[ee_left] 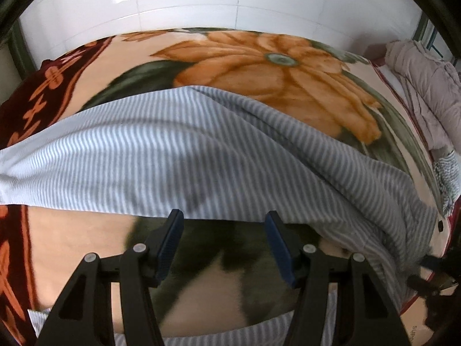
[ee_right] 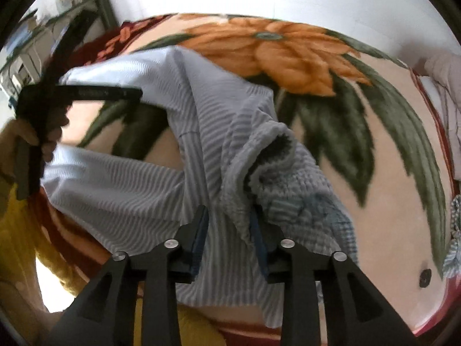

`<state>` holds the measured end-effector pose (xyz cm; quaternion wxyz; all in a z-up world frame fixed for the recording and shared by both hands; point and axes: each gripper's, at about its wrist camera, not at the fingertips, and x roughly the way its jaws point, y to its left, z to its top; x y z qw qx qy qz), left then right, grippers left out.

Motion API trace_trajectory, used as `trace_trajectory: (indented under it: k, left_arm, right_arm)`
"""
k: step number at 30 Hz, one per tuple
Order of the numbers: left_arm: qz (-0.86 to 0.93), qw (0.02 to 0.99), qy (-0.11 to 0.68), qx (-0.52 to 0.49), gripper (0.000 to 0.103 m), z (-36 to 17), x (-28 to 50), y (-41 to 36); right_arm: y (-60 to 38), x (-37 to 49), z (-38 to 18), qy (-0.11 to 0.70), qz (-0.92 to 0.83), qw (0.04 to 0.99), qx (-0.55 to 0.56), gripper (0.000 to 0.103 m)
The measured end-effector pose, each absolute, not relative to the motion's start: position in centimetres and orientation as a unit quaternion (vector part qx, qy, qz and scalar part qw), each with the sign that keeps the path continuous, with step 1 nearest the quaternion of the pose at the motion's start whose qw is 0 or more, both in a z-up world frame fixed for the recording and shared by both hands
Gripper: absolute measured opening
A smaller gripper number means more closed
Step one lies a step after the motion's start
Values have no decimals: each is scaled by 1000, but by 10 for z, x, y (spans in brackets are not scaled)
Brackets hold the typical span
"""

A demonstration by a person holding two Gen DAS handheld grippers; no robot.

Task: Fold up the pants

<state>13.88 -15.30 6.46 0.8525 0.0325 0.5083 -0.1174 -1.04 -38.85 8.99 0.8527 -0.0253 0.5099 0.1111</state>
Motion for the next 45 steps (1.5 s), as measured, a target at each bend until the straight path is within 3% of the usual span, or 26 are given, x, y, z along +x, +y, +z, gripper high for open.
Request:
trace_trajectory:
  k: [2,4,11,16,20,21,23,24,26,38,45]
  left_arm:
    - [-117,853,507,33,62,64,141,-154]
    - [-116,853,508,29,62,62,143,-154]
    - [-114,856,502,35,62,65,152,-153]
    - [-110,858,500,37,62,68,156,-149]
    - [-110,859,498,42,62,68,157,-150]
    - [-110,860,497,43,62,69,158,-149]
    - [-110,861,494,47,62,69,159,-150]
    - [-109,862,493,50,62,69,160,-151]
    - [-109,862,492,53,62,69,162,-152]
    - [-95,869,478,79,62,70,171,-145]
    - [-69,869,481,95,62,56,189,-133]
  right_arm:
    - [-399,-9,100,502,106,858,-12,53]
    - [-411,-4,108,499,112,859,4,59]
    - [-455,41,119,500,68,859,83,60]
    - [-474,74,92,529,72,826,182,61]
    - [-466,95,63,570,74,798,182,61]
    - [-463,96,57,575,76,795,179,60]
    - [-457,99,53,578,89,791,176,33]
    - [-455,99,54,577,89,793,173,30]
    - [-454,97,67,555,86,813,156,12]
    - [-483,124,155,419,-6,903,91,11]
    - [-503,176,160,401,-68,912,53,11]
